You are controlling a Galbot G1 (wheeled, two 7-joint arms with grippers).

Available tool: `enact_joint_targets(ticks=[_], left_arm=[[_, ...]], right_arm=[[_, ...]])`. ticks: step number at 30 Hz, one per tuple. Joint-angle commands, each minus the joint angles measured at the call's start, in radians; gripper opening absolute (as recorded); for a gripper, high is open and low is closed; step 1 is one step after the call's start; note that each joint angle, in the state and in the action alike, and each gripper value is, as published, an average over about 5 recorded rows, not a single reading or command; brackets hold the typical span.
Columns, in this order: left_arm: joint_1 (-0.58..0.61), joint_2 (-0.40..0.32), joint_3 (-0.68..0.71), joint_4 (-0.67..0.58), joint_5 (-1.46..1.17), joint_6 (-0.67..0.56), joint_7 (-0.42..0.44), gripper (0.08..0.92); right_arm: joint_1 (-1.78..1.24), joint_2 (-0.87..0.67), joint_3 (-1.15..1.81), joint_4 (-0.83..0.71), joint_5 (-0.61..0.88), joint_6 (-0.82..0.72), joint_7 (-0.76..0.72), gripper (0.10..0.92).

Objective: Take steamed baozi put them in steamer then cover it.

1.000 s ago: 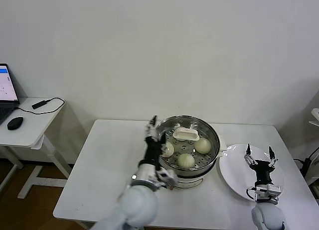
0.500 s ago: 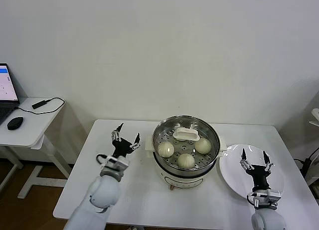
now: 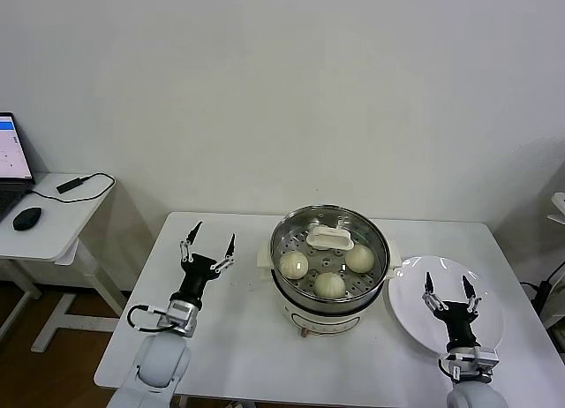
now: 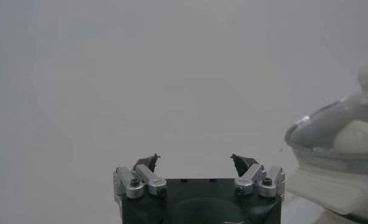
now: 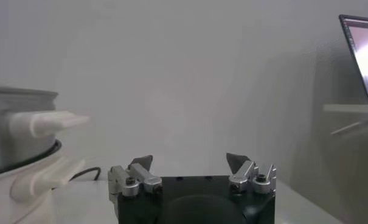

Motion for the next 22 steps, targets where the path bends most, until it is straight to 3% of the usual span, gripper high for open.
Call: enact_joint_targets(ticks=[1,22], left_arm=[[0.074,-0.003,-0.046,0.035,-0.044,-0.144,0.004,0.823],[0.096,-0.006,-0.046,0.028,0.007,-0.128,-0.002,0.823]], right_arm=[[-0.036,0.005,0.011,0.015,0.003,-0.005,-0.023,0.823],[-0.044,0.020,0.025,0.012,-0.017,-0.003,-0.027,0.823]])
